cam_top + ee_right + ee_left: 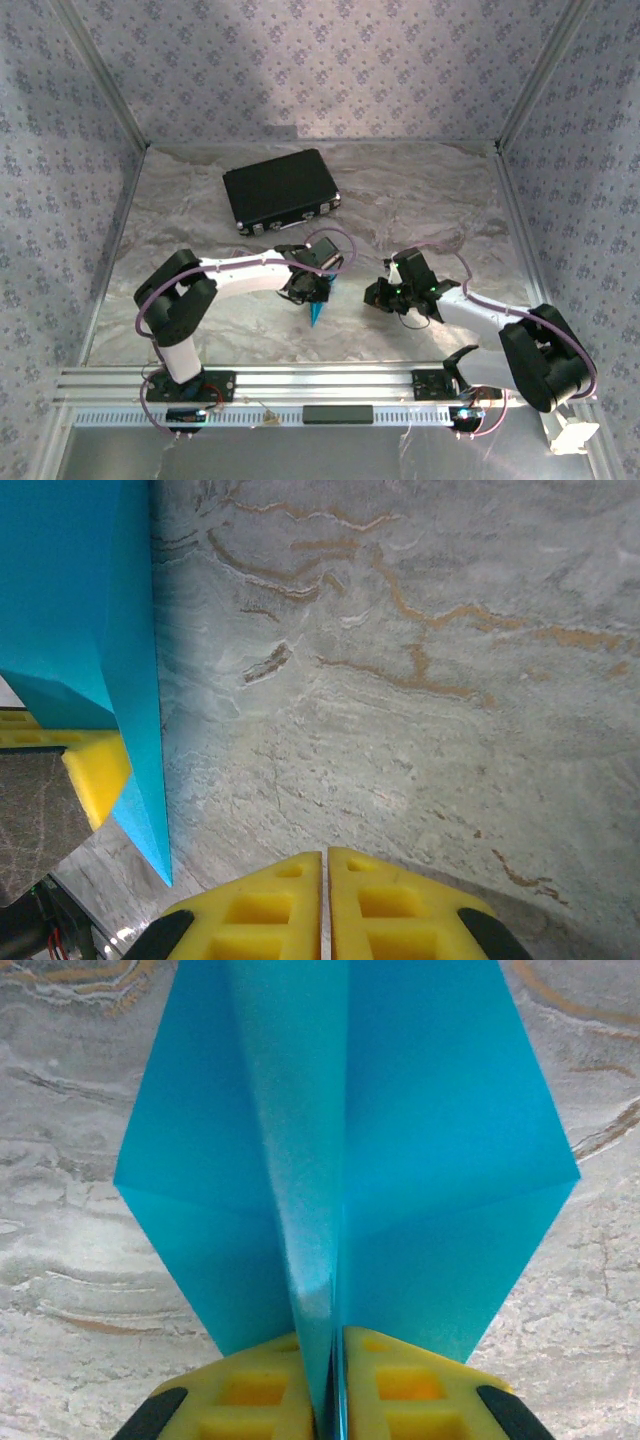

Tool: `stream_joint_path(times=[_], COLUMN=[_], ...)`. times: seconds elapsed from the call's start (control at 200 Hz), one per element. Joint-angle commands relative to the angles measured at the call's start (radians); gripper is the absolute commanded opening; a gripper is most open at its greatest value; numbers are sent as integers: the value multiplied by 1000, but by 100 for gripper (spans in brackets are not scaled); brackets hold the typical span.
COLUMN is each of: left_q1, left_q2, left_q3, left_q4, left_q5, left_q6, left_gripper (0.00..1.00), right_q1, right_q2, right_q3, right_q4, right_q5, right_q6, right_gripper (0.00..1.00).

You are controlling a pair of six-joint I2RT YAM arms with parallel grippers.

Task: Fold a paper plane with a square sheet of paper (pick it up from the middle)
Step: Move the paper plane to the center of the table.

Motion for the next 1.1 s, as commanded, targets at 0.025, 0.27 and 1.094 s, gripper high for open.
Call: stream_joint_path(times=[0.025,0.27,1.094], left_q1=[4,-1,-63], left_q2=[19,38,195], left_q3=[9,13,182], left_q4=[-1,-8,-251], left_q5=[10,-6,-164], left_q6=[-8,-12,-172], left_gripper=[14,16,33], right_q1=[6,7,-47], right_q2=[10,17,-72], right_q3=[19,19,3], right_q4=[0,0,-71], right_q5=[19,16,32], right_q6=[7,6,-22], right_gripper=[11,11,12])
